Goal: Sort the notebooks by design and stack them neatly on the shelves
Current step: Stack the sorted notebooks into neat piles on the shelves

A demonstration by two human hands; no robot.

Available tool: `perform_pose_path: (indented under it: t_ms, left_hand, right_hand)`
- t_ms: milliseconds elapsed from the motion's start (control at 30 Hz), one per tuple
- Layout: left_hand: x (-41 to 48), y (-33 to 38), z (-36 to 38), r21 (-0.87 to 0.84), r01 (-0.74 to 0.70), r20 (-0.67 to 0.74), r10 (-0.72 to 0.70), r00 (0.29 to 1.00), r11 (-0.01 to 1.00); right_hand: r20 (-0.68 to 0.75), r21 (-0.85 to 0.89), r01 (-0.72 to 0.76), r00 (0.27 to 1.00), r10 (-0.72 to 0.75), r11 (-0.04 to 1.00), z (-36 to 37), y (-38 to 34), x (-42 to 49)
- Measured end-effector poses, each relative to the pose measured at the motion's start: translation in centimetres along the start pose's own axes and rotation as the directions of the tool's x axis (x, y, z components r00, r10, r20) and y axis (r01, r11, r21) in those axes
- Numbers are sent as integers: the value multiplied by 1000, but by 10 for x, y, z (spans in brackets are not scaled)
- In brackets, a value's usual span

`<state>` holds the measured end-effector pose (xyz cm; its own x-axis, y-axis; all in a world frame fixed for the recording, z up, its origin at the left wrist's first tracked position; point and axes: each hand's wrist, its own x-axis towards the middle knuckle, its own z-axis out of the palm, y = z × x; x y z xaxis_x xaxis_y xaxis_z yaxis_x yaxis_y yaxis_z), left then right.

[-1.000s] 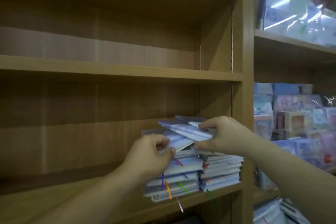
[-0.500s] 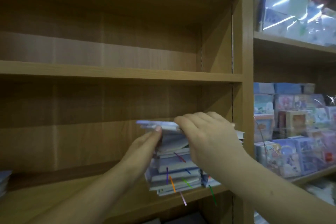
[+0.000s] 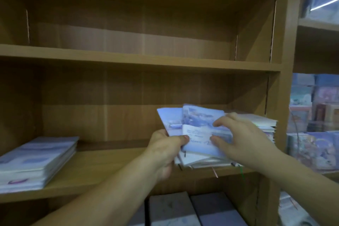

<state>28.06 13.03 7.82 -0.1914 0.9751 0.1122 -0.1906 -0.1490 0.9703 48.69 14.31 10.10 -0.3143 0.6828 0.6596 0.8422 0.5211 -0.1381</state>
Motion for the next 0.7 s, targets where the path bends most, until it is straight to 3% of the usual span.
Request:
perform_pose_path:
  t_ms: [67,200,333,533,700]
  left_hand:
    - [-6,-2,-9,6,-47,-23,47,999,999]
    - [-21,4,-41,2,-151,-38,151,988,989]
    - [-34,17,-88,76,-288,-39,291,956,955]
    - [-48,16,-165,400,-411,-5,450,893,819]
    - [-31,-10,-210,704,-304,-61,482,874,641]
  right_hand:
    - [48,-86,-141,988,145,986,-1,1,-2]
    - [99,179,-220,974,205,959,3,-21,-3]
    - [214,666,-307,952,221,679,21,-53,13]
    - [326,841,-368,930,171,396,87,-120,22]
    - [174,849,-244,967,188,469,144,-145,27]
